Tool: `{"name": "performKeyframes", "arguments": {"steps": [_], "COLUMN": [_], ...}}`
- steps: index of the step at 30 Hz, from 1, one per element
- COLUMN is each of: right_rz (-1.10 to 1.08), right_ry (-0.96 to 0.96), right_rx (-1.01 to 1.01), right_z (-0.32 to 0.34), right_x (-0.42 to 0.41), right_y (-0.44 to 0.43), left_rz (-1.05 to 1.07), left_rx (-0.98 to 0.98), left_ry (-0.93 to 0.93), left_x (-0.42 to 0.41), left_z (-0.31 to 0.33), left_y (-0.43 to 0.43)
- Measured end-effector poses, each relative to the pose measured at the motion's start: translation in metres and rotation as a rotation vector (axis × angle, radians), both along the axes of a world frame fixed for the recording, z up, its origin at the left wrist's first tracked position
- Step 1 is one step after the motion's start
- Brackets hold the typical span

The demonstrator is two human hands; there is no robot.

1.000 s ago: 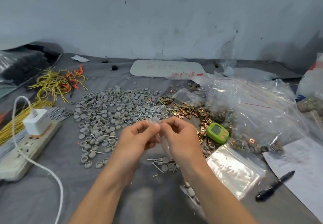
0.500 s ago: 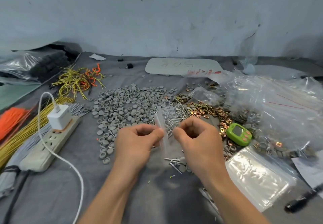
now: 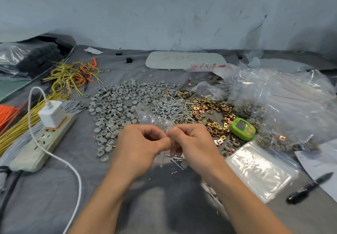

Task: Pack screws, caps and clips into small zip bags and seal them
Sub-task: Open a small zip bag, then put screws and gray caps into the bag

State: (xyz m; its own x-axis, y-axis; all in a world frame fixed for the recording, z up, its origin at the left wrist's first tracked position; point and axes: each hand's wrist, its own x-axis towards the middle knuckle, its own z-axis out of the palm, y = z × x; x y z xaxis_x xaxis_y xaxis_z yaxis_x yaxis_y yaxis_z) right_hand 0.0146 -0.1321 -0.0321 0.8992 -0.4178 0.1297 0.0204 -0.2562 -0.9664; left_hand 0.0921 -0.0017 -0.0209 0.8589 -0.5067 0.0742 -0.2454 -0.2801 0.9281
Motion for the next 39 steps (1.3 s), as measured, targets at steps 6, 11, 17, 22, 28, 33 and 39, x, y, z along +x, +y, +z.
{"name": "performKeyframes", "arguments": {"steps": [6,11,17,22,28,33,39], "right_rz": [0.043,-0.098,-0.222,-0.229,-0.242,-0.261,-0.202], "right_ry": [0.084,0.141,0.244,0.31,0.265,0.17,0.182], "right_rx": [-0.22,-0.615,-0.82,-0.843,-0.525,-0.376,-0.349], "right_z": [0.01,0.013,0.014,0.014,0.001,0.003,0.006], "right_x": [-0.005,0.001,0.005,0.0,-0.001,-0.003,-0.003], "right_y": [-0.012,-0.007,0.01,0.005,-0.003,-0.018,-0.016], "left_rz": [-0.117,0.121,0.324,0.463,0.291,0.291,0.127], "left_rx": [-0.144,0.106,0.345,0.366,0.462,0.427,0.324], "left_ry": [0.234,-0.174,-0.595,-0.5,-0.634,-0.495,-0.371], "left_x": [-0.001,-0.013,-0.033,-0.017,-0.024,-0.017,-0.025], "left_z": [-0.001,-0.004,-0.006,-0.009,-0.018,-0.019,-0.013], "left_y": [-0.001,-0.012,-0.023,-0.018,-0.014,-0.003,-0.012]}}
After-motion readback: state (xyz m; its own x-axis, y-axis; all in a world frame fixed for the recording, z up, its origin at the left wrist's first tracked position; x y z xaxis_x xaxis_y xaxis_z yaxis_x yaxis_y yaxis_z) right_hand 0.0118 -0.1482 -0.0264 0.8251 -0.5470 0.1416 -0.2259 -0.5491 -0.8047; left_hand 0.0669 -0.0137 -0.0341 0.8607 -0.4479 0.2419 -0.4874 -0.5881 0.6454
